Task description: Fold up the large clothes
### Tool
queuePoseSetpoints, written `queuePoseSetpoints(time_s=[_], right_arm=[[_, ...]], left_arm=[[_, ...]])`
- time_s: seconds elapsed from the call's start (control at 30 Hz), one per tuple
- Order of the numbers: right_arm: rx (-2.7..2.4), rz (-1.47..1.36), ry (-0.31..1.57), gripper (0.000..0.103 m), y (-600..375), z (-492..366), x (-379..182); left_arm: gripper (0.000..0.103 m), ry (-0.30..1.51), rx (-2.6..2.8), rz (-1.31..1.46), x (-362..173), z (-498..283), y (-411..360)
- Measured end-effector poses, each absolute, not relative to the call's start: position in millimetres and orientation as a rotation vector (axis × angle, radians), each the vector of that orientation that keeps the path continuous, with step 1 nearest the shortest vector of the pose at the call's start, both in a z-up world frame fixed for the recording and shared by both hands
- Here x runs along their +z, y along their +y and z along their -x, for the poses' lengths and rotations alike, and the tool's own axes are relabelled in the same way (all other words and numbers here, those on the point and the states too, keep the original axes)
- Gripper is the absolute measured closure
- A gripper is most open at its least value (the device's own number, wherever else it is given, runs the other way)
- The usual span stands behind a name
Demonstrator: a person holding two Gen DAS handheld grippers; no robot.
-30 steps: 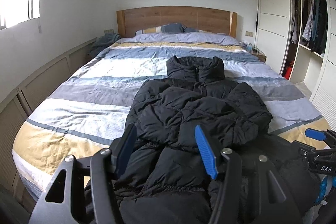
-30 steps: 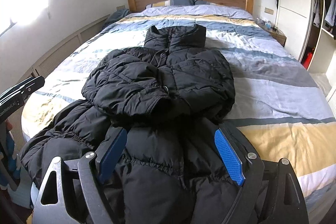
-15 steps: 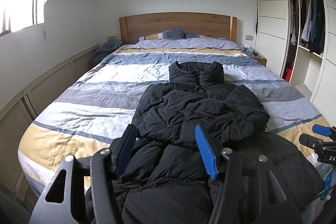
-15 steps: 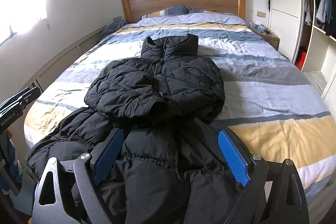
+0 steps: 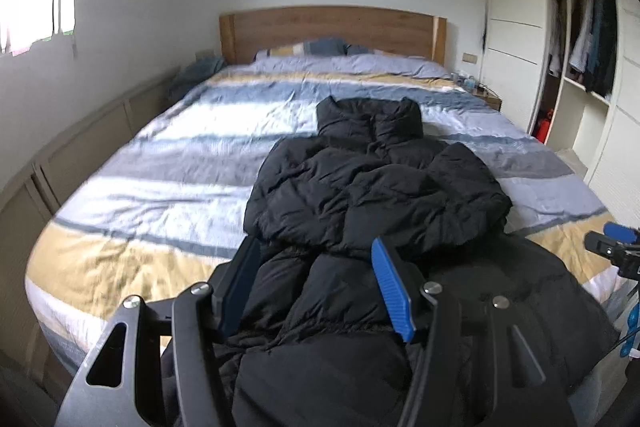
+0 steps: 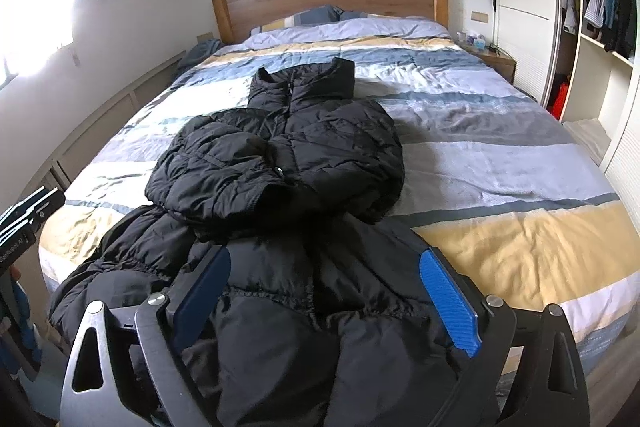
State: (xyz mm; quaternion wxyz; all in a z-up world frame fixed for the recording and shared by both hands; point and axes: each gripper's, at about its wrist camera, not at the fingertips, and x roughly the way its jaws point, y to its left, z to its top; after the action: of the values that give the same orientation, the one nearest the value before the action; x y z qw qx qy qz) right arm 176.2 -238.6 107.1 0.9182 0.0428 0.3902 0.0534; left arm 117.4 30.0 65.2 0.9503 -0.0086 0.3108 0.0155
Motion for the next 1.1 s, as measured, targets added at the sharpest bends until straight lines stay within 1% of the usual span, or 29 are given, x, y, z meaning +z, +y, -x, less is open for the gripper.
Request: queuePoseSetpoints(time_s=[0.13,0.2,0.3,0.47,0.7,0.83,0.93,1.1], right_arm=[[0.092,-0.106,0.801,0.007,-257,-199,115],[0.091,-0.123,0.797,0.007,-266,-215,121],[0.091,-0.129,0.785,0.007,-277,-247,131],[0.1,-0.111,0.77,0.007,-290,-312,144],[0.135,-0.102,0.765,0.007,-309,-437,158],[0.144,-0.092,0.782,0.007,-310,-517,148],[0.172,-0.17,0.815,0.007,-311,-581,121],[0.232,-0.298,0.896,0.007,-299,-680,56]], left_arm=[[0.046,0.653,0.061,0.033,77,-143,59],[0.038,0.661,0.066,0.026,89,-165,73],[0.037,0.681,0.046,0.025,108,-204,89],[0.037,0.733,-0.012,0.073,139,-297,114],[0.037,0.833,0.032,0.071,148,-453,139],[0.037,0.877,0.051,0.113,128,-543,150],[0.037,0.918,0.038,0.206,90,-603,150],[0.037,0.969,-0.011,0.353,16,-681,134]])
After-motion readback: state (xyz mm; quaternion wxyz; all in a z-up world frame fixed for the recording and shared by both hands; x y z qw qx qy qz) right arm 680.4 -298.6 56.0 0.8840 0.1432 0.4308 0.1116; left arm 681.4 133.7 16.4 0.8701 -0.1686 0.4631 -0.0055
